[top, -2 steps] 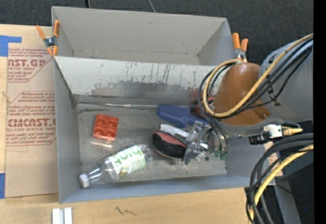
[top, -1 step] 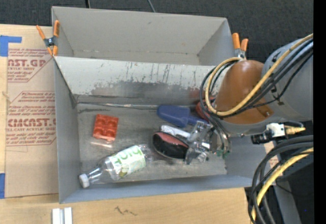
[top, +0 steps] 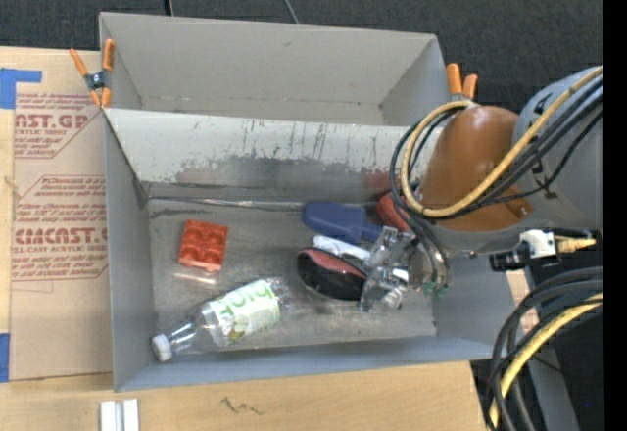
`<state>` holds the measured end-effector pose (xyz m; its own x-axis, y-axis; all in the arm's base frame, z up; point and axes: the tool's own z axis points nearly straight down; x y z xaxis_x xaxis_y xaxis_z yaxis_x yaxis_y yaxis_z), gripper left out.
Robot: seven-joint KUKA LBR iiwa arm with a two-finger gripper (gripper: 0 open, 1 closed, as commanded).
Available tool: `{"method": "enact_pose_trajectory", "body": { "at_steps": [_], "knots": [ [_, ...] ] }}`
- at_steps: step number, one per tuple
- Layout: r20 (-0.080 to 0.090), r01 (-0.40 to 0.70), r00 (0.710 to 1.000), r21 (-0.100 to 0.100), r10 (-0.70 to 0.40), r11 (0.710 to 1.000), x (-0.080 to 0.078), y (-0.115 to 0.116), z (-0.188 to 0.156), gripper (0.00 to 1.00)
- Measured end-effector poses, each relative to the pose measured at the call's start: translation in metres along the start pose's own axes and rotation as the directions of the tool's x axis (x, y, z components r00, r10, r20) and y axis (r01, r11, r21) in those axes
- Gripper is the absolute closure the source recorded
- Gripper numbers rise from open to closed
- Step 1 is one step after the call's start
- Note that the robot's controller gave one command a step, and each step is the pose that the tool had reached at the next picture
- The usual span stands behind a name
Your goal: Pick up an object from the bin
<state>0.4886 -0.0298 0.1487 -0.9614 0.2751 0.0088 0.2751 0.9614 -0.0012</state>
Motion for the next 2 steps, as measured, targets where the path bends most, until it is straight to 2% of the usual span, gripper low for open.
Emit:
{"method": "enact_pose_trajectory", "body": {
  "at_steps": [2],
  "knots": [
    [0.007, 0.001, 1.0, -0.001, -0.001, 1.0, -0.0004, 0.0004, -0.0241, 1.0]
  ]
}}
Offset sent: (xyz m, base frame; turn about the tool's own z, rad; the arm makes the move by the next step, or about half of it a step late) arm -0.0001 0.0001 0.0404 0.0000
